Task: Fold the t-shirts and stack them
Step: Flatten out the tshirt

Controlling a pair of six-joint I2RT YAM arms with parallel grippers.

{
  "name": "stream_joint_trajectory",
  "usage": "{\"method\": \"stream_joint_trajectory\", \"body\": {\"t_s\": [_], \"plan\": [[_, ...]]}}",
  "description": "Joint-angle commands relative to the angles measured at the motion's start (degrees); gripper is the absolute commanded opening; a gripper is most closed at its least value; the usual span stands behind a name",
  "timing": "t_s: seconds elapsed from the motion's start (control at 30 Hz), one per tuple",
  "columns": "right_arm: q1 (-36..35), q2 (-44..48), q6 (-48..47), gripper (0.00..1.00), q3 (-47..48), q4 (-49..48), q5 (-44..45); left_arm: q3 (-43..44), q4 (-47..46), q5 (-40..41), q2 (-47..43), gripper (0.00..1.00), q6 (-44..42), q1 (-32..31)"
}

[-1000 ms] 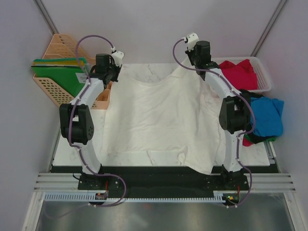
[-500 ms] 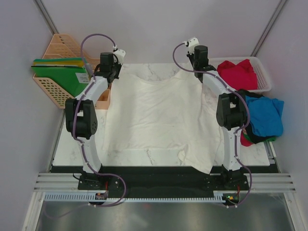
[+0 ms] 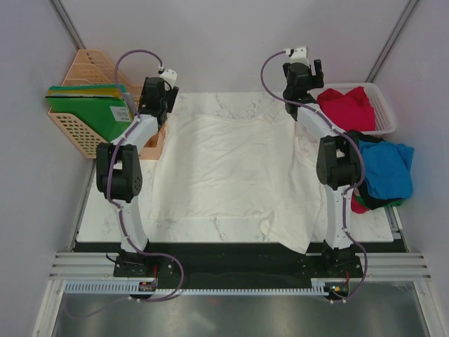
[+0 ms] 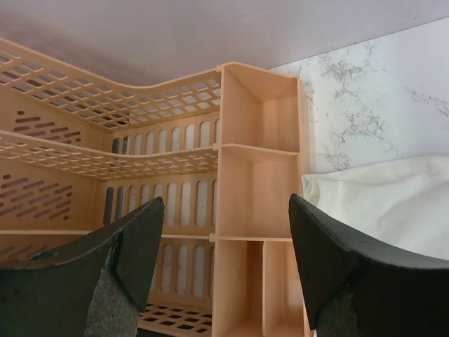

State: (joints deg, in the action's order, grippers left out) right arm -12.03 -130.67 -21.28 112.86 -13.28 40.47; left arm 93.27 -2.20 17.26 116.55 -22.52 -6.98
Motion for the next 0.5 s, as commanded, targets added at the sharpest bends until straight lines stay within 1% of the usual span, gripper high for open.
{"method": "stream_joint_trajectory", "body": {"t_s": [0.0,0.07,0.13,0.17,0.2,0.23,0.27,0.3,0.33,0.37,0.4,0.43,0.47], "plan": [[0.0,5.1,1.2,0.90,-2.6,-3.2,3.8,-2.2,-4.5,2.3,-6.0,0.79,-1.6,0.0],[-0.1,7.0,1.9,0.90,-4.7,-3.3,3.7,-5.4,-4.7,1.6,-8.2,0.80,-1.1,0.1],[-0.1,10.2,3.7,0.91,-7.3,-1.3,2.7,-7.7,-3.4,-1.0,-12.2,0.80,0.2,0.0],[0.1,11.3,5.4,0.93,-6.4,10.4,-3.5,-8.5,3.6,-3.4,-13.7,0.80,1.1,0.0],[0.3,12.5,7.5,0.94,-0.9,20.4,-9.8,-8.4,7.9,-10.8,-17.5,0.80,2.7,0.1],[0.3,13.0,11.7,0.95,2.7,30.4,-14.1,-8.4,13.4,-15.5,-19.4,0.79,3.1,0.1],[0.5,14.0,13.4,0.98,5.2,45.5,-26.2,-7.9,24.2,-21.2,-21.6,0.79,2.2,0.2],[1.2,17.8,13.2,0.98,5.0,51.5,-32.8,-7.4,30.3,-30.9,-25.0,0.79,2.0,0.2],[1.2,20.3,13.8,0.98,3.6,58.3,-35.9,-7.2,35.1,-34.6,-27.1,0.79,1.6,0.2],[1.6,26.8,13.5,0.98,-2.0,59.8,-39.1,-7.2,39.5,-41.4,-28.9,0.79,-0.7,0.2],[1.7,29.9,12.0,0.98,-4.3,61.6,-46.0,-6.9,49.2,-43.4,-30.1,0.79,-1.8,0.1],[1.9,32.4,9.9,0.98,-5.8,66.3,-46.9,-5.0,53.7,-44.7,-31.4,0.79,-3.0,0.2],[1.9,35.2,8.4,0.98,-6.3,70.1,-47.9,-3.6,59.6,-46.6,-31.1,0.79,-6.3,0.2]]}}
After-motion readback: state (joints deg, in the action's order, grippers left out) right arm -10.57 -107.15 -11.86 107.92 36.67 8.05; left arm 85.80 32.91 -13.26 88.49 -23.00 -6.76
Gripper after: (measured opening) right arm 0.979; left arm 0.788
